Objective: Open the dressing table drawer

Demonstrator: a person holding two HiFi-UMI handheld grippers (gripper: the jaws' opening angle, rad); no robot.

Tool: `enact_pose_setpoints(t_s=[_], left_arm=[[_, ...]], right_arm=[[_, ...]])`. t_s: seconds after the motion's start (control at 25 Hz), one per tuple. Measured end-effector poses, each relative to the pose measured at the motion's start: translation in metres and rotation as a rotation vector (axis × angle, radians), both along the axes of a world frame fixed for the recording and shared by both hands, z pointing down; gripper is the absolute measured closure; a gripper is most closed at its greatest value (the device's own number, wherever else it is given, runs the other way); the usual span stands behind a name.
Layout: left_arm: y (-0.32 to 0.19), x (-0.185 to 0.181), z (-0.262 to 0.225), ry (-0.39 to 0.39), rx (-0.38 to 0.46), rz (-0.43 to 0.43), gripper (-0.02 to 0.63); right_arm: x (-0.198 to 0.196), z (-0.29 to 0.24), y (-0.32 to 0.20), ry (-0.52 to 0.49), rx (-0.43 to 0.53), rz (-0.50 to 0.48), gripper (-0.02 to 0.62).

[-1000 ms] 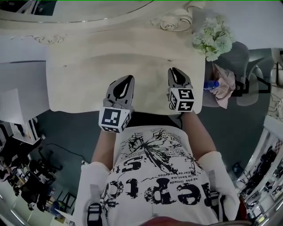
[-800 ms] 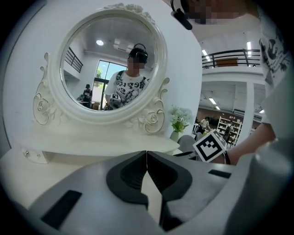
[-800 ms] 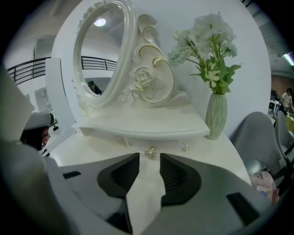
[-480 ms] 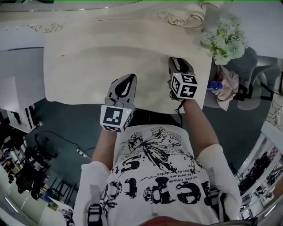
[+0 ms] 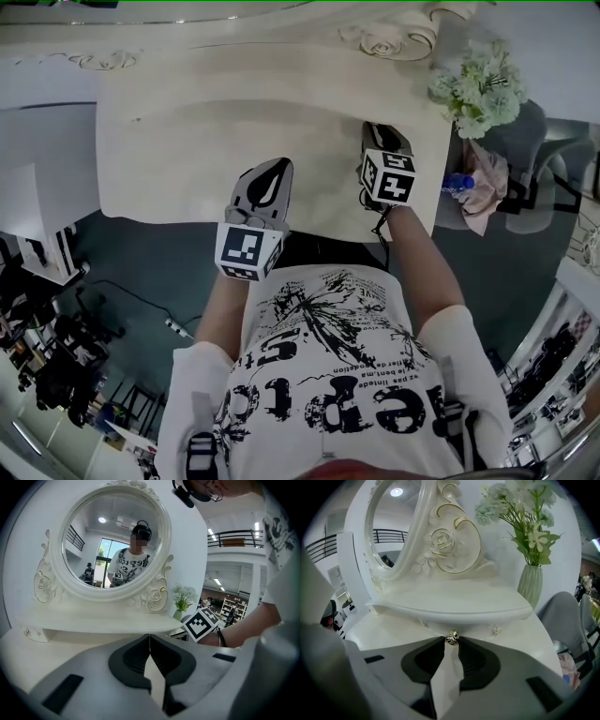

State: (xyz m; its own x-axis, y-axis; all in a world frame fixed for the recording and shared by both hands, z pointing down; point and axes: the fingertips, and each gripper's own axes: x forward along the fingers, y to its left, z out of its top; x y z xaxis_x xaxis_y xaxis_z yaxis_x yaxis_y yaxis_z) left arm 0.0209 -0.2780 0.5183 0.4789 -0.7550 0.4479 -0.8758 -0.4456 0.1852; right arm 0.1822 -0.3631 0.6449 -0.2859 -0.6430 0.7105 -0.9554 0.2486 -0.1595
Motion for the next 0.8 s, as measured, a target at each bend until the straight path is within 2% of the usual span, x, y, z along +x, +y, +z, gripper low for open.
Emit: enact_pose_setpoints(t_s=[0.8], left_arm=[[0.009,0.003,-0.004,0.009,0.001,0.056,0.586]], right_arm=[[-0.004,0.002,0.054,-0.013,-0.03,0.014,0.491]])
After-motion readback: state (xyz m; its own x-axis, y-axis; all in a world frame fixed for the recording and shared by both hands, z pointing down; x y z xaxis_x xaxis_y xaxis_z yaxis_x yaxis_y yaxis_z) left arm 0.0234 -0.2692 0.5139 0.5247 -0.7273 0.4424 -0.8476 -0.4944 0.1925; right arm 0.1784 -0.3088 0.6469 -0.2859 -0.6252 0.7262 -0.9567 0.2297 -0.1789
